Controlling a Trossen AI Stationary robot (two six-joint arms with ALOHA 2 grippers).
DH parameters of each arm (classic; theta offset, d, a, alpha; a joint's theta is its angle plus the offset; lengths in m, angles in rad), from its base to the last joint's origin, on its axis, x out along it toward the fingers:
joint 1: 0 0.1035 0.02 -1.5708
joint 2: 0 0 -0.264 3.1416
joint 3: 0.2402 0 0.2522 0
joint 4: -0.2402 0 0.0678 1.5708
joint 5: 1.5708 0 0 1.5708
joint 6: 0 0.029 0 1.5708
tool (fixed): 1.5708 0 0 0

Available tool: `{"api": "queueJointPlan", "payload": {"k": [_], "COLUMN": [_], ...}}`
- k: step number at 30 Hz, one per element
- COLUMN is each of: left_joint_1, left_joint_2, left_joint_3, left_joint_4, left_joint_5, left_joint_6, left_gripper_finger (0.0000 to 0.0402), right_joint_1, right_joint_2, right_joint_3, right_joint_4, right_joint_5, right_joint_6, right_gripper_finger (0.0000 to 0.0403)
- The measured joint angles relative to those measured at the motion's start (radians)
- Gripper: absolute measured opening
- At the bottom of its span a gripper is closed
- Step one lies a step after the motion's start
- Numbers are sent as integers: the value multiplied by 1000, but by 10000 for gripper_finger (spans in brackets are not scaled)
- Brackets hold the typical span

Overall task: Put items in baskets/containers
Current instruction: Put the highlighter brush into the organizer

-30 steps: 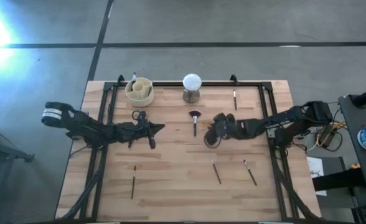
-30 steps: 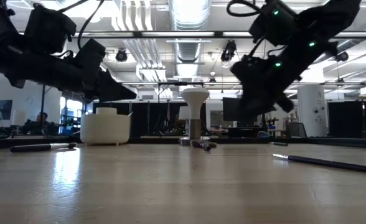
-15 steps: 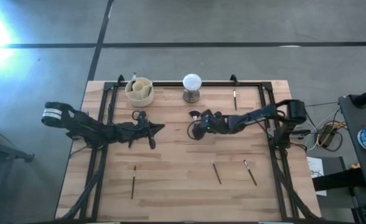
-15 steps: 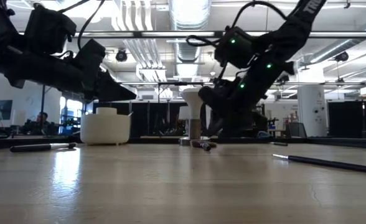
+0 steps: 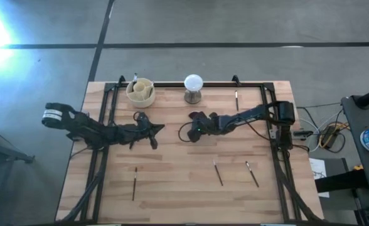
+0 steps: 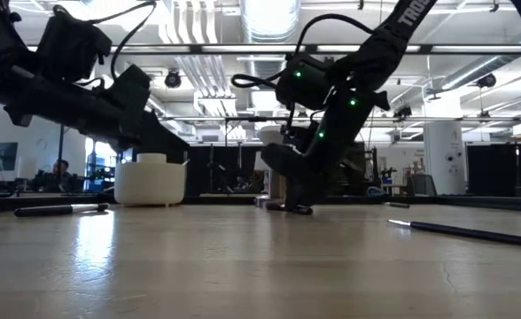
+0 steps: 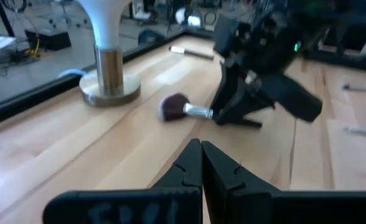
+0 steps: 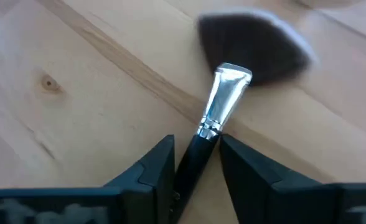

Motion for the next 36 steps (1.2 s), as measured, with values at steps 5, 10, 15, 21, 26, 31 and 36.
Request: {"api": "queueJointPlan", "payload": {"k": [5, 10, 15, 21, 26, 31, 36], "left_joint_1": [2, -4, -41, -103, -126, -134, -138], "left_joint_2": [0, -2, -2, 0, 3, 24, 54], "left_joint_3": [15, 45, 63, 54, 51, 61, 107], "left_joint_4": [-45, -31, -5, 204, 313, 384, 421], "left_joint_5": [-9, 52, 95, 107, 177, 201, 254], "left_joint_6": [-33, -74, -61, 9, 21, 16, 16], "left_gripper_finger": [0, 1, 20, 58, 73, 74, 74], "right_joint_1": [2, 27, 96, 179, 237, 278, 293], "right_joint_2": [32, -19, -129, -235, -285, -287, -258], "right_joint_3": [48, 35, 0, -106, -210, -261, -246], "right_joint_4": [-68, -77, -46, 266, 630, 946, 1002], "right_joint_5": [-9, -16, 61, 107, 113, 95, 52], "right_joint_6": [-39, -89, -126, -229, -361, -471, -531], "right_gripper_finger": [73, 37, 37, 39, 40, 41, 41]}}
